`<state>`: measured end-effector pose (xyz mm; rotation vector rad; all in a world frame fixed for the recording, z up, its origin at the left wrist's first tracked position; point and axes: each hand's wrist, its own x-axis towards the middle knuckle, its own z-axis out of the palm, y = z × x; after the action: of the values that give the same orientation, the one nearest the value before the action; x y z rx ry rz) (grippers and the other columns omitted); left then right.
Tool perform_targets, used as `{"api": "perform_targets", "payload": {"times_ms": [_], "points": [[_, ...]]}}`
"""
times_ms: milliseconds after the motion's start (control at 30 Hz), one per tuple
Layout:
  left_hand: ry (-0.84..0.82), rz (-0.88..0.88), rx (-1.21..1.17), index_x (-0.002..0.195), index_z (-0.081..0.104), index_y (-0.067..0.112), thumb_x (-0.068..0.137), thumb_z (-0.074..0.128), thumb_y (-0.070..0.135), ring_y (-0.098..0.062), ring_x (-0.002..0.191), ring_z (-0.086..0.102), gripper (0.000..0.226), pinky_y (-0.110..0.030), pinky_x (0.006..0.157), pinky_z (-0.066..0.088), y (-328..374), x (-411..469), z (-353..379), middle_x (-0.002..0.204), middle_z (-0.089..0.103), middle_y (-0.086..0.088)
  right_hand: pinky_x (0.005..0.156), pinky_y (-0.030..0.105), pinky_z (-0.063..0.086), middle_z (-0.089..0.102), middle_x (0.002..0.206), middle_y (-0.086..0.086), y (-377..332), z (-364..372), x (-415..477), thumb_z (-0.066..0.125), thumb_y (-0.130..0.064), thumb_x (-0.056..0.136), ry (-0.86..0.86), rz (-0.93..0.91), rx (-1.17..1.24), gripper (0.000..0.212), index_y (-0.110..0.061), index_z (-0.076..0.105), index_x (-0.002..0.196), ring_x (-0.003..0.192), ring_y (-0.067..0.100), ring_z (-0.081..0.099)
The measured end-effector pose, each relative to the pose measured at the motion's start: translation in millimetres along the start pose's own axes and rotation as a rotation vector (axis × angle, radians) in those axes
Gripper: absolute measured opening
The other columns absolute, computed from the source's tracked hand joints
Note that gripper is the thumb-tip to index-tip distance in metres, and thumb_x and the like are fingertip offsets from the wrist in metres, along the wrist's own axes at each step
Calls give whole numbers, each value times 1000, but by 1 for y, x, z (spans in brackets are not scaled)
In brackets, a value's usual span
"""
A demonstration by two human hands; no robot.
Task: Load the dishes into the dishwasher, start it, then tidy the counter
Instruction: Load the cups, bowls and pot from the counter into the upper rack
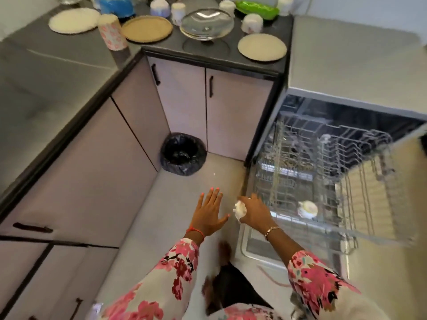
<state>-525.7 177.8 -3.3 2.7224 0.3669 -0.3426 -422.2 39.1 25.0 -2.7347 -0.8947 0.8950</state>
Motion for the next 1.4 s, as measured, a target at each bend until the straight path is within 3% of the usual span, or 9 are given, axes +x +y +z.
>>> {"api": "perform_targets", "payload": {"times_ms": [267,467,667,767,933,1067,1167,1333,1400], "points": [[-85,193,27,149,8,11,69,1,64,-21,146,-3,97,-37,116,-8,86,-3,26,158,1,-6,94,39,44,39,135,12,87,10,-64,71,-26,75,113,156,182,69,-24,40,137,125,32,40],[-125,258,26,150,8,10,94,42,44,-19,146,-5,73,-35,116,-9,142,36,46,158,1,-5,91,39,46,42,132,11,155,-3,-77,73,-31,74,233,219,277,70,-21,42,136,120,30,46],[-123,247,20,148,16,9,72,7,64,-21,146,0,94,-38,117,-4,198,95,62,158,5,-7,93,37,46,40,132,11,243,-42,-57,78,-30,71,270,215,346,74,-22,43,136,122,28,44],[-99,238,35,147,21,6,75,10,62,-26,146,5,91,-44,119,3,213,127,66,157,10,-10,94,35,46,41,132,13,283,-58,-36,80,-25,69,254,210,379,74,-20,46,135,120,28,45],[-53,179,84,145,28,4,86,28,51,-32,143,15,75,-45,115,6,214,176,57,154,21,-14,93,38,44,39,134,16,323,-73,8,78,-24,72,220,198,351,77,-18,40,140,122,30,42],[23,87,195,145,25,3,85,54,15,-34,142,17,68,-48,114,13,203,213,57,153,21,-17,93,41,44,39,133,16,334,-71,48,77,-26,72,186,226,349,75,-17,41,138,123,32,41],[79,43,186,142,30,-1,75,49,6,-36,139,27,70,-52,111,29,190,237,62,150,28,-20,92,44,48,39,132,16,336,-59,76,77,-28,71,155,222,358,76,-17,40,137,122,33,43],[129,-183,-50,145,12,-5,79,46,-7,-34,142,19,75,-40,115,26,178,265,77,154,14,-23,92,42,49,36,136,17,332,-36,108,76,-28,74,153,211,335,74,-17,40,138,121,34,45],[97,-253,-168,147,5,-2,84,40,-8,-36,127,43,72,-39,100,42,177,270,82,150,25,-23,98,46,45,32,139,20,331,-26,117,74,-31,74,133,214,318,75,-17,39,139,128,38,37]]}}
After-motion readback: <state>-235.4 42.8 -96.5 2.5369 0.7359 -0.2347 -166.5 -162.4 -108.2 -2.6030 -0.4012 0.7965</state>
